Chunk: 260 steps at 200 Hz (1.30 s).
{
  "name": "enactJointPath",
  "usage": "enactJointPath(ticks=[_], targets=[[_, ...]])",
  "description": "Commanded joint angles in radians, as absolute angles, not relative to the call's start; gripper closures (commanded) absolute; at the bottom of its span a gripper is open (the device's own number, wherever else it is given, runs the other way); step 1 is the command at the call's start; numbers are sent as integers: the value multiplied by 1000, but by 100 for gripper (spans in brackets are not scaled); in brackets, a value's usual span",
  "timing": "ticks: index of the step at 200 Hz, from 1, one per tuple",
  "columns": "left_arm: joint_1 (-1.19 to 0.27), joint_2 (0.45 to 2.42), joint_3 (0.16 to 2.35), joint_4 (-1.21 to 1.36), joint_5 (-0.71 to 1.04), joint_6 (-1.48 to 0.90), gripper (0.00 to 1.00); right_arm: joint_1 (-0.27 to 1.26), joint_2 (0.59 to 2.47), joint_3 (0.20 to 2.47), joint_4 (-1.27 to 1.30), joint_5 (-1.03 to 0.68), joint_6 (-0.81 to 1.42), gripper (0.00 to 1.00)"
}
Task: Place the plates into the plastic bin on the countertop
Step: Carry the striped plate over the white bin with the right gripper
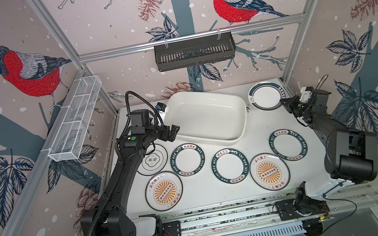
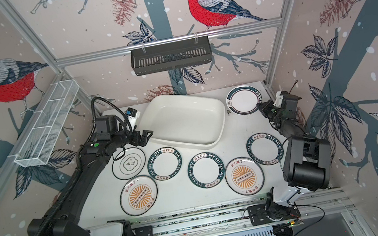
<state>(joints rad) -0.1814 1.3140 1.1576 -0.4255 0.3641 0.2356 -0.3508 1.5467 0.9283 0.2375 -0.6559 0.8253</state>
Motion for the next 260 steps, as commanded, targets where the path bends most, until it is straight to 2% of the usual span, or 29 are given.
enactJointPath(ticks=[1, 73, 144, 195, 260], targets=[[-181, 1307, 1148, -387, 345, 220, 2, -290, 1509, 964, 158, -608, 775, 96], [-182, 1305, 1173, -439, 339, 218, 2, 52, 1550, 1088, 144, -478, 811, 95], [-183, 1281, 1180, -410, 331, 203, 3, 324, 1806, 1287, 206, -389, 873, 95], [-182, 1281, 1197, -420, 363, 189, 3, 414, 2015, 1436, 246, -329, 939, 95], [-182, 1278, 1191, -421, 409, 183, 3, 467, 2228, 1623, 264, -352, 1012, 95]])
